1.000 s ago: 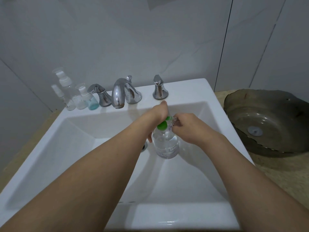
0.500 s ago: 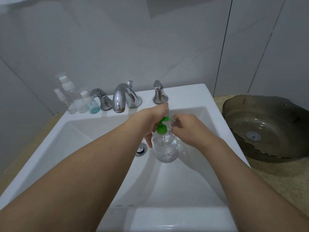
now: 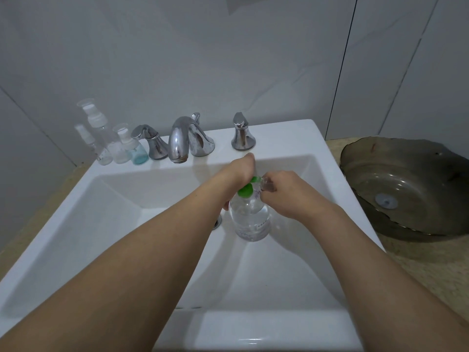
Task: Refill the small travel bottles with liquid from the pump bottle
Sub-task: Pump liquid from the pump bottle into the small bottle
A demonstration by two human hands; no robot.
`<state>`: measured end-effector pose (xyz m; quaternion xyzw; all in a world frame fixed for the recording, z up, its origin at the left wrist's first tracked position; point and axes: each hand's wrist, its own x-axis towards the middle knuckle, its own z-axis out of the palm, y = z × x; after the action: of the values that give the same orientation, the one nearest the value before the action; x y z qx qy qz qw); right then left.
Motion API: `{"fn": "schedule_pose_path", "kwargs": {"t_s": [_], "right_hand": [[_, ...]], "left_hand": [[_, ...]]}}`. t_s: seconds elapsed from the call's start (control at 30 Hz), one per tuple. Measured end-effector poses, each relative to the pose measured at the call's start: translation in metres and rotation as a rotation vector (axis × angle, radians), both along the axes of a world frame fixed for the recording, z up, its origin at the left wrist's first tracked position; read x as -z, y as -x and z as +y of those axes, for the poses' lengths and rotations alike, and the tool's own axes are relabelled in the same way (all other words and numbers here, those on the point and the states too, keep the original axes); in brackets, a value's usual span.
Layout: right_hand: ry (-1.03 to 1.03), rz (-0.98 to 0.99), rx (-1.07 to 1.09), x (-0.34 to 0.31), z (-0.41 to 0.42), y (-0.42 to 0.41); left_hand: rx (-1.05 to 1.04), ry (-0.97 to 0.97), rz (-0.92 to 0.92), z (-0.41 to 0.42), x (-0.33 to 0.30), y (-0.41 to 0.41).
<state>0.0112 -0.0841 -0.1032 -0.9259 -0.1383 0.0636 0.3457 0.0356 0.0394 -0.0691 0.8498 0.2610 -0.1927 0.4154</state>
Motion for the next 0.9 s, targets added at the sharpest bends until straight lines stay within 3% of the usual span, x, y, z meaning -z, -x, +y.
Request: {"fn": "schedule_pose_path", "kwargs": {"t_s": [0.2, 0.37, 0.5, 0.9], "right_hand": [[-0.003, -0.002, -0.006, -0.001, -0.001, 0.000], [-0.067, -0.064, 0.001, -0.007, -0.001, 0.002], [-0.073, -0.075, -0.008, -0.007, -0.001, 0.003], [-0.025, -0.046, 0.005, -0.003, 0.001, 0.000]], "left_hand": [[0.009, -0.004, 0.077, 0.010, 0.003, -0.006], [0.008, 0.183, 0.207, 0.017, -0.006, -0.011], [-0.024, 0.222, 0.243, 0.018, -0.006, -0.011], [-0.012, 0.015, 0.064, 0.012, 0.005, -0.008]]}}
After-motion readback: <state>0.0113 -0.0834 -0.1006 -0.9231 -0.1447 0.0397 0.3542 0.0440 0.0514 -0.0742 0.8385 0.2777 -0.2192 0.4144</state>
